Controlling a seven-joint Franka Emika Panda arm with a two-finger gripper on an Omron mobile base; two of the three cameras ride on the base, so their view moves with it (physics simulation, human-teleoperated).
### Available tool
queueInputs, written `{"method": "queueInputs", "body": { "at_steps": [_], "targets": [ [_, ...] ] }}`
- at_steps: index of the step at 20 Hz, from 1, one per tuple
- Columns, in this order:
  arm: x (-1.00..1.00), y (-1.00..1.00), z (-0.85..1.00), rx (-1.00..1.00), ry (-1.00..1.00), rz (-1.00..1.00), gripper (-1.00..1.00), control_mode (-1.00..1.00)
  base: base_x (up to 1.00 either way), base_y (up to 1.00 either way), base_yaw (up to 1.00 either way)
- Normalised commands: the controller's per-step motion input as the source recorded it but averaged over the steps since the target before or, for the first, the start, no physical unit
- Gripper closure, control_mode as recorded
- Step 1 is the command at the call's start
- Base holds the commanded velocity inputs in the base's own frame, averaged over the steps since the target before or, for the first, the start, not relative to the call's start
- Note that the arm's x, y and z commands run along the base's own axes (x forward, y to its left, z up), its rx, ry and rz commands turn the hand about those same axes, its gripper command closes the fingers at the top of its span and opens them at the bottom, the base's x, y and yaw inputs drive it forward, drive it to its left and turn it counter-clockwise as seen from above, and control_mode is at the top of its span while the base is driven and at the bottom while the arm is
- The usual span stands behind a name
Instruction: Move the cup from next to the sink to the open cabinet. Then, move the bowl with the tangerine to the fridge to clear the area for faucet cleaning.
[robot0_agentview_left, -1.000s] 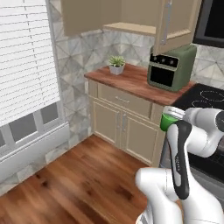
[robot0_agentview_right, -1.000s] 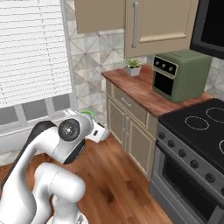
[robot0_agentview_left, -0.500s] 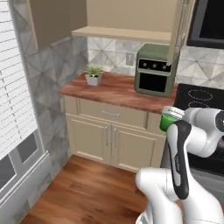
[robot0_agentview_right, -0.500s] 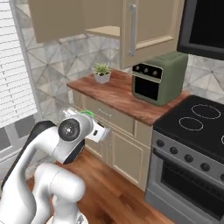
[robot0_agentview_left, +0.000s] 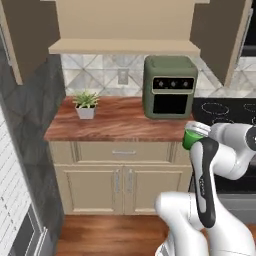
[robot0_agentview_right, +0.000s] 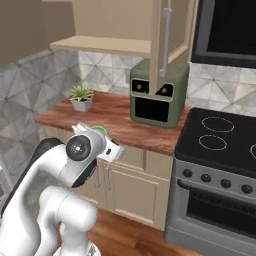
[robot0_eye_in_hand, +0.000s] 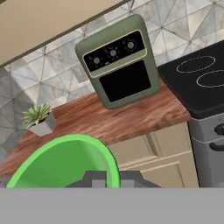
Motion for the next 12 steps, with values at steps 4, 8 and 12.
{"method": "queueInputs", "body": {
  "at_steps": [4, 8, 12],
  "targets": [
    [0.0, 0.0, 0.0, 0.0, 0.0, 0.0, 1.0, 1.0, 1.0, 1.0, -0.49],
    [0.0, 0.0, 0.0, 0.0, 0.0, 0.0, 1.0, 1.0, 1.0, 1.0, -0.35],
    [0.0, 0.0, 0.0, 0.0, 0.0, 0.0, 1.0, 1.0, 0.78, 0.81, -0.08]
  ]
}}
